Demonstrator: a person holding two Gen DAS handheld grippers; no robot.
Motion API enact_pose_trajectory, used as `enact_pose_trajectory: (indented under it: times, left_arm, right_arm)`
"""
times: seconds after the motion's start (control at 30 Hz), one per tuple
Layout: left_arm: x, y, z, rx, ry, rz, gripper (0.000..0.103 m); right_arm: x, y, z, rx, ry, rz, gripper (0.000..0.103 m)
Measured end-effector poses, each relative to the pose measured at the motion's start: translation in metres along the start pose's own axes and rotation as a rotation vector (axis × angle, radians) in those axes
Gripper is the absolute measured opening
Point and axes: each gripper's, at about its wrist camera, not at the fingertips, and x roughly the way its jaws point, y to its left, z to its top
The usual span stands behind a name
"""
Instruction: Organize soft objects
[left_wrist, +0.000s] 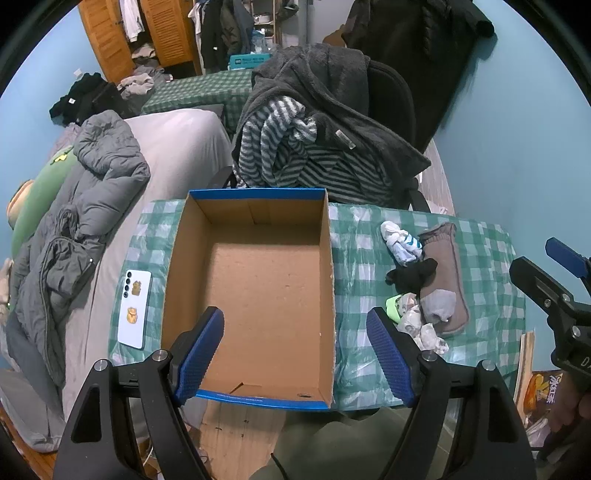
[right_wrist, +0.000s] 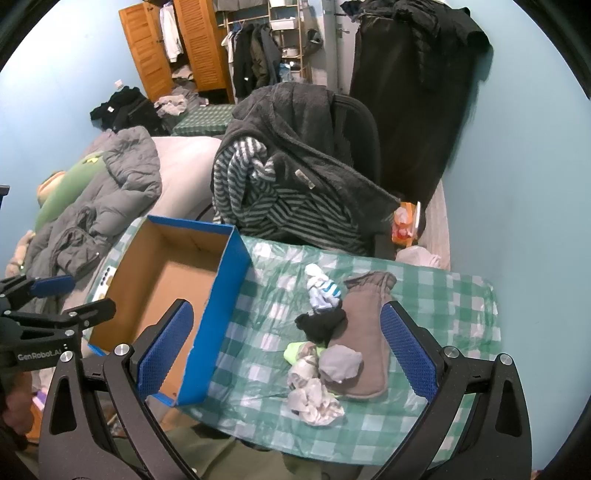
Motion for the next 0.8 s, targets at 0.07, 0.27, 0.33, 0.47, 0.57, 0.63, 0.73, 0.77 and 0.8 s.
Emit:
enact_pose_trajectory:
  times: [0.07, 0.27, 0.33, 0.47, 0.57, 0.63, 0.73, 0.77, 0.8]
  left_arm:
    - [0.0001, -0.0007, -0.0011, -0.002, 0.001, -0.002, 0.081]
    - [0.0006, -0.0048, -0.0021, 0.007, 0.001, -0.004, 0.081]
    - [0.0005, -0.0066, -0.002, 0.011, 0.0, -0.005, 0.081]
    - [0.001, -0.0078, -0.0016, 0.012, 0.004, -0.005, 0.081]
    - [0.0009, -0.0087, 0.0, 0.015, 0.005, -0.007, 0.081]
    - [0.0011, -0.0089, 0.0002, 0.015, 0.004, -0.006, 0.081]
    - [0.0015, -0.0091, 0.0003, 0.015, 0.006, -0.005, 0.081]
    - [0.0013, -0.009, 0.0001, 0.014, 0.006, -0.006, 0.081]
    - [0.0011, -0.0088, 0.0003, 0.012, 0.005, -0.005, 0.081]
  right_arm:
    - [0.0003, -0.0006, -0.0005, 0.001, 0.0, -0.002, 0.101]
    - [-0.0005, -0.002, -0.0008, 0.004, 0.003, -0.002, 0.101]
    - [-0.0009, -0.0023, -0.0009, 0.004, 0.002, -0.003, 0.101]
    - [-0.0013, -0.0035, -0.0013, 0.003, 0.003, -0.001, 0.101]
    - [-0.0015, -0.0046, -0.0017, 0.004, 0.004, 0.001, 0.101]
    - [-0.0016, -0.0051, -0.0019, 0.005, 0.004, 0.0, 0.101]
    - [-0.0019, -0.006, -0.0022, 0.003, 0.004, 0.002, 0.101]
    - [-0.002, -0.0058, -0.0023, 0.002, 0.004, 0.002, 0.101]
    - [-0.0019, -0.0057, -0.0024, 0.002, 0.004, 0.001, 0.101]
